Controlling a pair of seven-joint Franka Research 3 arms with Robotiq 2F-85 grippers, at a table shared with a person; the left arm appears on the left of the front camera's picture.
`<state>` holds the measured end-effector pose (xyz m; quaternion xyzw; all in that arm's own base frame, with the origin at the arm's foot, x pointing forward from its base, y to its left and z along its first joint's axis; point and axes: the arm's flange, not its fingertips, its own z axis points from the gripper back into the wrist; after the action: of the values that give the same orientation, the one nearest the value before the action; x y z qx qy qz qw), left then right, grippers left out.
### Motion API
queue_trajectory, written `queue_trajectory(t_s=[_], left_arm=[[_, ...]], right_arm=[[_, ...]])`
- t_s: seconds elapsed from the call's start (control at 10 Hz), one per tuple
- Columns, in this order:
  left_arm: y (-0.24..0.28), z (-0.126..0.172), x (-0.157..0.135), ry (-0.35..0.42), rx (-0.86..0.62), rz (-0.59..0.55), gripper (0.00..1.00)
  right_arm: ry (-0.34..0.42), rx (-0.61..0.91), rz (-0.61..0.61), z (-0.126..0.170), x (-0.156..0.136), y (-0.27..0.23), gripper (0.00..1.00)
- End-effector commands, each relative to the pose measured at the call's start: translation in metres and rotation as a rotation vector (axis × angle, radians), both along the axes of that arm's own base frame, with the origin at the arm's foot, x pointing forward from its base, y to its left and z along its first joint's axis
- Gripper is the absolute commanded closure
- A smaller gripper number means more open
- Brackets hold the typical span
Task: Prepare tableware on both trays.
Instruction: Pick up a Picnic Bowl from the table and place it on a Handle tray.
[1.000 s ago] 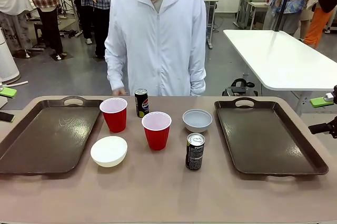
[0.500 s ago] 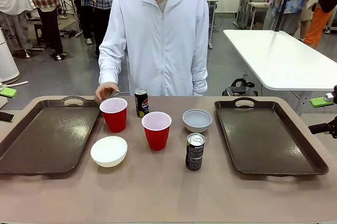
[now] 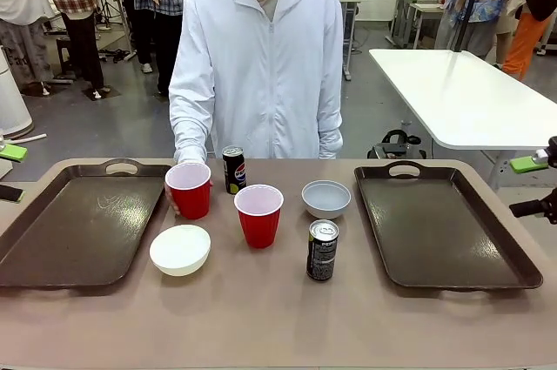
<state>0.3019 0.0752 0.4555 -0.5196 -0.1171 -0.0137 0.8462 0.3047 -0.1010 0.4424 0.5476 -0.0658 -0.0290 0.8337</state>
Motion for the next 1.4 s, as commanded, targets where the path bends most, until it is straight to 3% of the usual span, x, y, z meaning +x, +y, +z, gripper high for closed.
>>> queue_trajectory(t_s=[0.0, 0.3, 0.5, 0.7, 1.0, 1.2, 1.3], left_arm=[[0.002, 0.0, 0.002, -0.024, -0.02, -0.001, 0.0], [0.002, 0.0, 0.002, -0.024, -0.02, -0.001, 0.0], [0.002, 0.0, 0.002, -0.024, -0.02, -0.001, 0.0], [0.002, 0.0, 0.002, -0.024, -0.02, -0.001, 0.0], [0.002, 0.0, 0.002, -0.024, -0.02, -0.001, 0.0], [0.002, 0.0, 0.002, -0.024, -0.02, -0.001, 0.0], [0.002, 0.0, 0.002, -0.024, -0.02, -0.001, 0.0]], right_arm=[[0.084, -0.121, -0.063, 0.032, 0.028, 0.016, 0.0], [0.207, -0.423, -0.064, 0.082, 0.08, 0.067, 0.0], [0.187, -0.62, -0.063, 0.1, 0.112, 0.124, 0.0], [0.148, -0.83, -0.137, 0.093, 0.146, 0.164, 0.0], [0.038, -0.983, -0.187, 0.054, 0.198, 0.203, 0.0], [0.043, -0.821, -0.059, 0.049, 0.189, 0.215, 0.0], [0.013, -0.944, -0.14, 0.048, 0.192, 0.204, 0.0]])
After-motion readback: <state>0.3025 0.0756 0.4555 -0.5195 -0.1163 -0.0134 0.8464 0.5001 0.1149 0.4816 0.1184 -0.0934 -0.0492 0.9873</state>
